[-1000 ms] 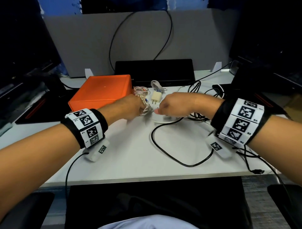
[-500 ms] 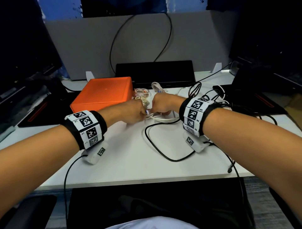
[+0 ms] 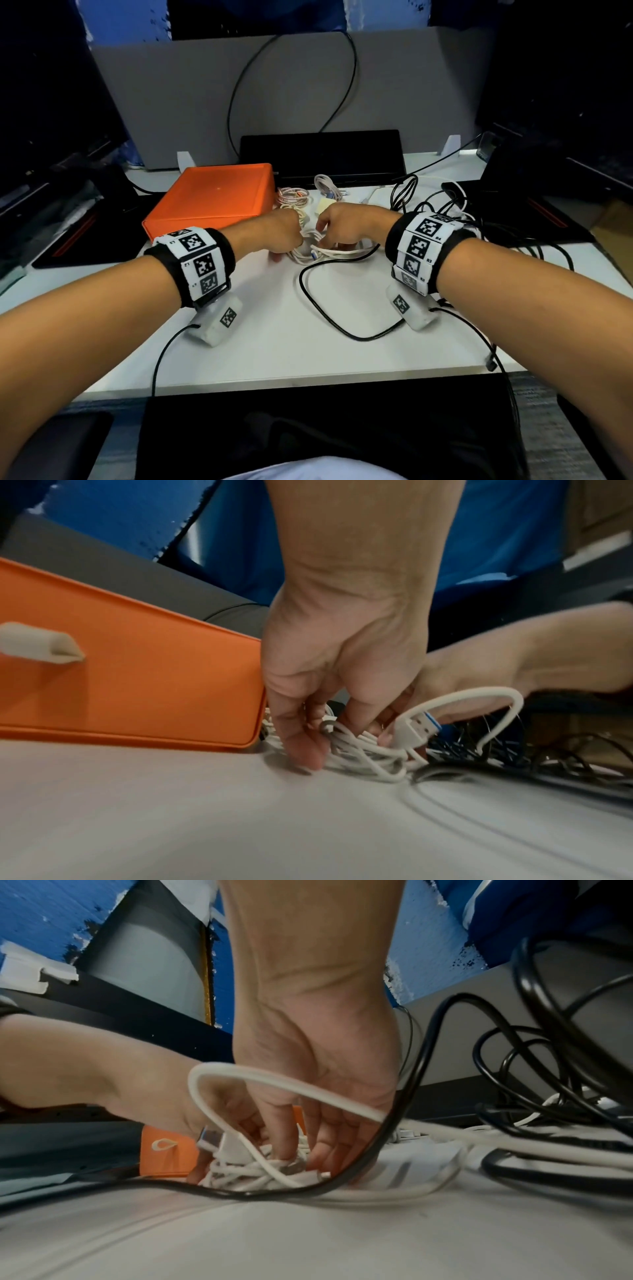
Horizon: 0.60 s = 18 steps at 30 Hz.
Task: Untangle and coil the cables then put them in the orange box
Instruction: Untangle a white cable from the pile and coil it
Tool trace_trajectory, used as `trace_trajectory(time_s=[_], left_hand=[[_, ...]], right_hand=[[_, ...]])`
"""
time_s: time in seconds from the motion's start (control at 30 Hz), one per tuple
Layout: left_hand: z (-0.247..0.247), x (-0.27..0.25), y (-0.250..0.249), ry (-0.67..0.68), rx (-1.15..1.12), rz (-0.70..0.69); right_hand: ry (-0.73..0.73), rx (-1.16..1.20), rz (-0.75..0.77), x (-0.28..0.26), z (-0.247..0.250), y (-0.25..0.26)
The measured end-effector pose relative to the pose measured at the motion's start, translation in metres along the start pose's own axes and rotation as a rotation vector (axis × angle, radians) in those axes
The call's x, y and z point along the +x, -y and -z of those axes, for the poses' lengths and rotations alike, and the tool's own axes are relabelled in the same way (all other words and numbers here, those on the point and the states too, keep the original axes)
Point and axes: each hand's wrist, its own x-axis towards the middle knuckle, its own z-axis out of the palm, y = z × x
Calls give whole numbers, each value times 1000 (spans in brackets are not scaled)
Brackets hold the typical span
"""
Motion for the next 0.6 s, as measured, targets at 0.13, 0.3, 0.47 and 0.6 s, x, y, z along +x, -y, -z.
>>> trace_trajectory(time_s=[0.13,0.3,0.47,0.6], left_hand=[[24,-6,-5,-192,64,-134],[56,-24,-4,-444,-194,-295],[54,-46,-1,-546,-516,-293],[50,-73,-11,-583,-562,-334]], right_hand=[[-40,160,71,-5,14,-8],[-195,406,195,-23,39,-10],[-276,780,265,-56,49,-2],[-289,879,311,-82,37,15]])
